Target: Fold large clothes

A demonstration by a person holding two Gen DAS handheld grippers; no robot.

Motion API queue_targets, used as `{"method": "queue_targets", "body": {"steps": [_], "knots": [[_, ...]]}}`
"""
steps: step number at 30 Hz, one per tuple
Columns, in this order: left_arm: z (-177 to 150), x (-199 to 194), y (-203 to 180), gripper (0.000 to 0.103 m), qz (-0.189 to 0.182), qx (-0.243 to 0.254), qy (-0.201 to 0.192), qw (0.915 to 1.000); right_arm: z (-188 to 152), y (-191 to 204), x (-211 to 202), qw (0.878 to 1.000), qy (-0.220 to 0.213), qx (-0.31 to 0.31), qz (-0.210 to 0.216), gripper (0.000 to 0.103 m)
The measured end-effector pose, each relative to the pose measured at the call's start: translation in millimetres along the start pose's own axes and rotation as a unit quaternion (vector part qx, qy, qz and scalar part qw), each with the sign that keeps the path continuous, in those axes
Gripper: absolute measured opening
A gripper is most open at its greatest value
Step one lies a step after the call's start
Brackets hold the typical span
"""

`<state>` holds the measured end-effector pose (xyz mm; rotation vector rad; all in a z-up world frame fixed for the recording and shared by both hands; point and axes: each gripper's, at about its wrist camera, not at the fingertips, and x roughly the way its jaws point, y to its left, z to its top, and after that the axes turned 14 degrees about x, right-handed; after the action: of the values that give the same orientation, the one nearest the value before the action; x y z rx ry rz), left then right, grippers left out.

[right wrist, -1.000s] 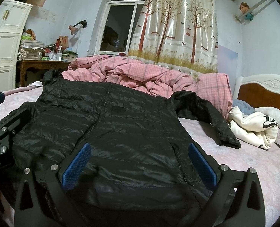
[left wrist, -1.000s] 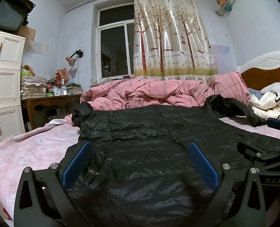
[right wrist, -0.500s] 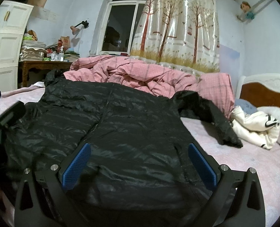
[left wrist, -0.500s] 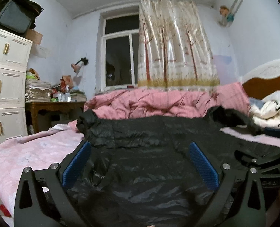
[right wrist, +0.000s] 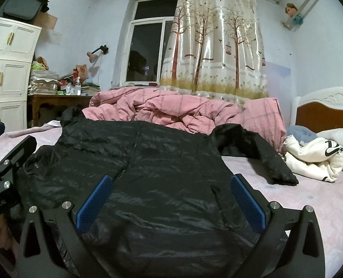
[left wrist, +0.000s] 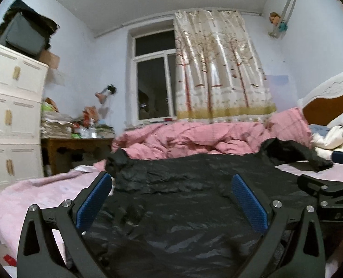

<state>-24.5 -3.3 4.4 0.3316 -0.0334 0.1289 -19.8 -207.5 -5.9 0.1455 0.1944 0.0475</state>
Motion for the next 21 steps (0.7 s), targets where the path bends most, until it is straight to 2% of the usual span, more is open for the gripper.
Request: {"method": "queue_targets", "body": {"steps": [3, 7, 11, 15, 21], "knots": [[0, -10, 0, 0.103, 0.014, -0.008, -0.016, 0.9997, 2, -8, -5, 1.0, 0.005, 0.026, 0.007, 0.103], [5, -11, 7, 0.103, -0.001, -0.028, -0.008, 0.9996, 8, -26, -11, 0.998, 0.011, 0.063, 0.03, 0.102], [11, -18, 16, 0.103, -0.021, -0.041, -0.022, 0.9987, 14, -41, -17, 0.997, 0.005, 0.081, 0.006, 0.1], [16, -23, 20, 0.103, -0.022, -0.04, -0.021, 0.9988, 20, -56, -29, 0.996, -0.016, 0.086, -0.025, 0.1], [19, -32, 38, 0.103, -0.015, -0.056, 0.002, 0.9983, 28, -64, -48, 0.995, -0.049, 0.07, -0.047, 0.1]]}}
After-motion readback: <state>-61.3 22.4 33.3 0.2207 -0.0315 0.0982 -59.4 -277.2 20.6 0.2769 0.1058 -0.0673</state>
